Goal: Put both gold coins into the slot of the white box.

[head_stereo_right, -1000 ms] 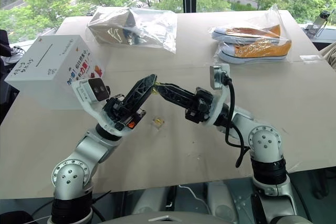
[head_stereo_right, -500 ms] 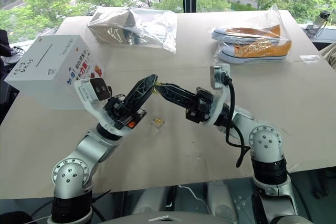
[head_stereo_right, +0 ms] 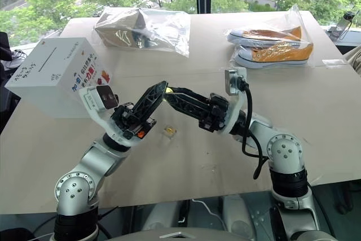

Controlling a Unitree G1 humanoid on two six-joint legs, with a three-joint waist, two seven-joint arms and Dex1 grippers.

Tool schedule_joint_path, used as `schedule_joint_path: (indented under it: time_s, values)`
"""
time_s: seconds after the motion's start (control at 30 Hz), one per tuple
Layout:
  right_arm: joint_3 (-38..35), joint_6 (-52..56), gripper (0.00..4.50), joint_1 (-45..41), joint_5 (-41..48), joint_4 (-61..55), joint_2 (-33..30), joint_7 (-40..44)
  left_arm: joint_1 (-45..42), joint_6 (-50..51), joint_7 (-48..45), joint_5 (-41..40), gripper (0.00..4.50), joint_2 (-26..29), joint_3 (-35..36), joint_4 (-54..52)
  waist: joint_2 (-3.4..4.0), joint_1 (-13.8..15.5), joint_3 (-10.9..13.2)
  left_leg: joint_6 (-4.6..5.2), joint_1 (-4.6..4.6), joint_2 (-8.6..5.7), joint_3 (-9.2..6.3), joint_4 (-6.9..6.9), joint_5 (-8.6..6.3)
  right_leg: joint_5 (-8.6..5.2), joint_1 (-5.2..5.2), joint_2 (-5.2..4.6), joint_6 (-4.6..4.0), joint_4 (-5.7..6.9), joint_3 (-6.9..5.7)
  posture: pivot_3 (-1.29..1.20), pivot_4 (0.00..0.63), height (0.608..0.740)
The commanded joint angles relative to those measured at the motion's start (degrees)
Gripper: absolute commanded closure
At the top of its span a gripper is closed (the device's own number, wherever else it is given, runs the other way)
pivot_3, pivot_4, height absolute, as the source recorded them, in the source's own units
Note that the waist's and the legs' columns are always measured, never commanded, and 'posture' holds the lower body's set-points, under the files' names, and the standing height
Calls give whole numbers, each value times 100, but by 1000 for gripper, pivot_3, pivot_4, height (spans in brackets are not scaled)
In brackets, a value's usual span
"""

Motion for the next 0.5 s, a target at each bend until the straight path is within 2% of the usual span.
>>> schedule_joint_path:
  time_s: [0.03, 0.13, 0.27, 0.4, 0.5]
  values:
    - [-123, -94, 1284, -47, 133, -120, -7, -43, -93, -87, -11, 80, 4500, 112, 174, -163, 0, 0, 0, 0, 0, 0, 0, 0, 0, 0, 0, 0, 0, 0, 0, 0, 150, 740]
    - [-191, -252, 1284, -78, -308, -49, -185, 91, -279, -176, 111, 120, 4500, 410, 576, -106, 0, 0, 0, 0, 0, 0, -1, 0, 0, 0, 0, 0, 0, 0, -1, 0, 150, 740]
    - [-94, -964, 1284, -305, -1570, 131, -582, 717, -776, -253, 425, 634, 4500, 1274, 1290, 111, 3, 1, 5, 0, -1, 0, -5, 1, 0, 0, -1, 1, 0, 1, -7, 0, 150, 740]
    - [317, -1758, 1284, -773, -2972, 392, -1167, 1557, -1414, -44, 943, 1571, 4500, 2593, 1906, 638, 7, -10, 12, 0, -1, -2, -2, -2, 0, -7, -5, 4, 27, 0, -5, 0, 150, 740]
    - [478, -2279, 1284, -1105, -3643, 647, -1310, 1922, -1706, 166, 1313, 2389, 4500, 3401, 2079, 1089, 5, -21, 18, -1, -11, -4, -1, -17, 1, -1, -24, 7, 36, -1, -3, 0, 150, 740]
